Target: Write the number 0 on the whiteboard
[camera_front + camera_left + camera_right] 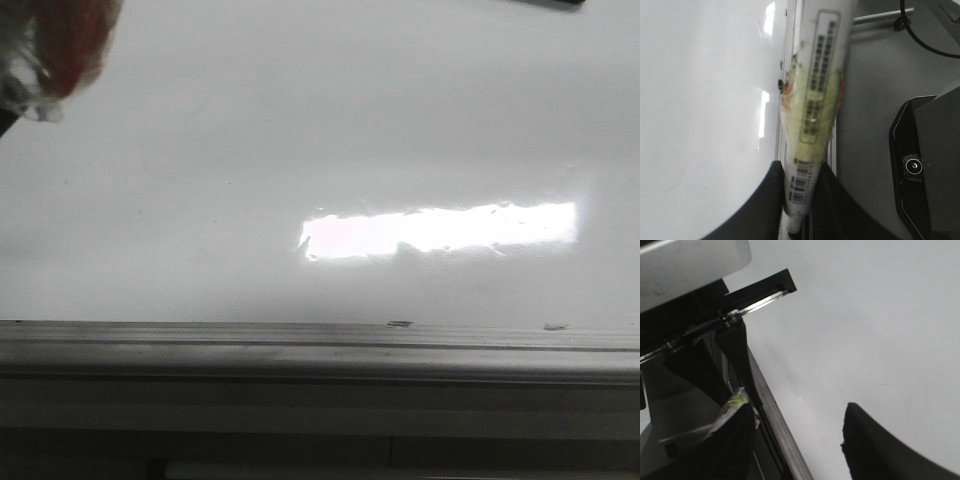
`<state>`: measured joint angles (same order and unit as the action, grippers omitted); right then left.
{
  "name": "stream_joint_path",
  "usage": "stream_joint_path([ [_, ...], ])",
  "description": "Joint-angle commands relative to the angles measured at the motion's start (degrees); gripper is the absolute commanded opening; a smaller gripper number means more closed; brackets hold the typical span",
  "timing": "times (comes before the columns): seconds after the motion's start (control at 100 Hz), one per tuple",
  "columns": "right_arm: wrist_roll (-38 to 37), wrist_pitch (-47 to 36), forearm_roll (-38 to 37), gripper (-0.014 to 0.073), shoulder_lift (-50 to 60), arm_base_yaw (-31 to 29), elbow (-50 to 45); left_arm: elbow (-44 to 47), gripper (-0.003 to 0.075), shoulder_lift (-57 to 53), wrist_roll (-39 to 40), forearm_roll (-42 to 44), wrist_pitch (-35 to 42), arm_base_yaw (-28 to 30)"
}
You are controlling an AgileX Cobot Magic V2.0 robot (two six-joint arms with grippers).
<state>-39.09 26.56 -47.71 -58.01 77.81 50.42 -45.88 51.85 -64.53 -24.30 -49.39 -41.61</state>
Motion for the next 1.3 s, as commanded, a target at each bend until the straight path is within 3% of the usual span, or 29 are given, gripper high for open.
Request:
stream_joint_path([
  [0.0,0.4,-3.8,-0.7,0.0350,0.4,1.6,2.2,-2.0,-0.0020,-0.6,0.1,0.1,3.8,-0.3],
  [0.2,0.4,-4.6,-0.8,0.0350,1.8,4.7,2.5,-2.0,-0.0020,-0.6,0.1,5.0,4.0,-0.3],
  [0.44,0.5,-4.6,-1.1,0.0350,3.1,6.1,4.3,-2.0,-0.0020,-0.6,0.1,5.0,5.0,-0.3],
  [0.62,0.8,2.3,-1.1,0.0350,1.2,6.1,4.3,-2.0,-0.0020,-0.6,0.1,5.0,5.9,-0.3],
  [1.29,1.2,-3.8,-1.1,0.0350,-5.2,6.1,4.3,-2.0,-0.0020,-0.6,-3.9,-0.6,3.6,-0.3],
])
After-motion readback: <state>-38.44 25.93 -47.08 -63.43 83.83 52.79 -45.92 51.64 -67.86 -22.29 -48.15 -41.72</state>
